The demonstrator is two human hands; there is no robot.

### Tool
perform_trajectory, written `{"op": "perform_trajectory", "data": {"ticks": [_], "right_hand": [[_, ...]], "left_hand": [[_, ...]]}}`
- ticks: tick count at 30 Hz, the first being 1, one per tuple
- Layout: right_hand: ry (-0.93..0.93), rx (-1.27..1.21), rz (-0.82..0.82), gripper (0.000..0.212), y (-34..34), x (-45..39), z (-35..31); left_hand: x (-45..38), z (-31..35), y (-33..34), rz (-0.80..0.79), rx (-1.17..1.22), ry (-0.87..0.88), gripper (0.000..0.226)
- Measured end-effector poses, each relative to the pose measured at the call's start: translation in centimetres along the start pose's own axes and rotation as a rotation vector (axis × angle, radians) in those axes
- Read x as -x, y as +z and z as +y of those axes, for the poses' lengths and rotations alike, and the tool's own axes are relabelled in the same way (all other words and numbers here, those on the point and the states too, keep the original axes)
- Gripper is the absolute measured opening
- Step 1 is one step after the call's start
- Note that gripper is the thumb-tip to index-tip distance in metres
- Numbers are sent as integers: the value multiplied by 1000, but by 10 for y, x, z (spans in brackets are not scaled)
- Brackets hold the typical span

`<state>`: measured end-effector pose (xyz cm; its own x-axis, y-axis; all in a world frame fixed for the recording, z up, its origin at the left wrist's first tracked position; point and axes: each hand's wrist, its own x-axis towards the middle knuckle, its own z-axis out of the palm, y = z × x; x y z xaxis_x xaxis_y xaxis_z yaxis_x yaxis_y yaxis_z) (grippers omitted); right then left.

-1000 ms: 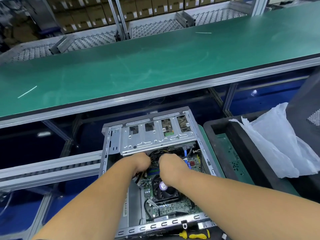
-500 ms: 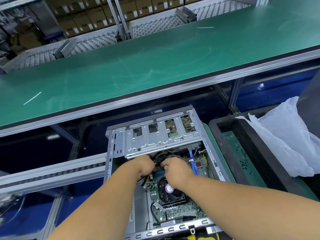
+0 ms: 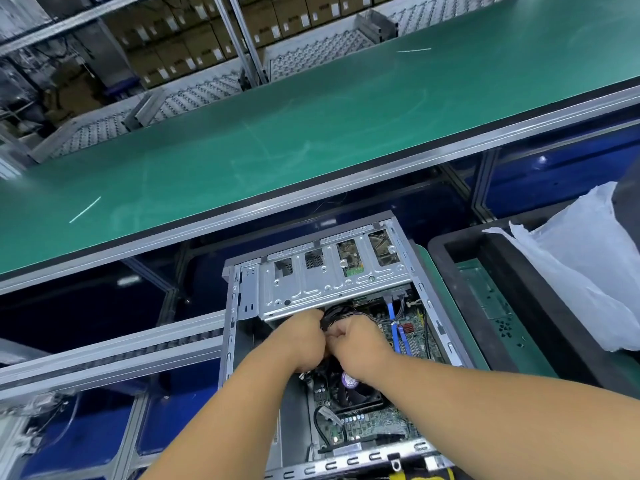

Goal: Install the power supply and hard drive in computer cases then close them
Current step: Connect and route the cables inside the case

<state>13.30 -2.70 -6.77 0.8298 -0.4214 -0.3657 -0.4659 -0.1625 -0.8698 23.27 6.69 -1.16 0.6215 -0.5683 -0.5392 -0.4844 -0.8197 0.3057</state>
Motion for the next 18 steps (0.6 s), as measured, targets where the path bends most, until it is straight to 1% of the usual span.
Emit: {"op": "perform_trajectory", "data": {"ticks": [2,4,5,9,11,13,14,15,16,18], "right_hand": [[2,-5,-33,17,0,2,-2],[-8,37,-46,21,-1,4,-4],[-17,50,-49,22,-1,5,-4],[-61,20,-56,15,-3,10,-6],[-94,50,-28,14,-3,9,-7],[-104,46,-2,13,-3,8,-7],[-101,30,17,16,-3,7,-8],[-96,5,44,20,-2,6,-8],[-84,-20,74,23,-2,4,-7],[-46,-63,124,24,-3,1,-7]], "left_hand": [[2,-8,-6,-24,-80,62,27],[1,-13,-13,-57,-178,113,44],[1,-15,-15,-67,-168,114,48],[-1,-23,-16,-147,196,-30,48],[-5,-28,-14,-158,203,-67,51],[-9,-22,-11,-152,76,-59,55],[-10,-16,-9,-129,-23,-57,52],[-11,-9,-5,-89,-139,-65,45],[-10,-2,-2,-46,-254,-92,38],[-10,12,7,27,-395,-186,41]]}}
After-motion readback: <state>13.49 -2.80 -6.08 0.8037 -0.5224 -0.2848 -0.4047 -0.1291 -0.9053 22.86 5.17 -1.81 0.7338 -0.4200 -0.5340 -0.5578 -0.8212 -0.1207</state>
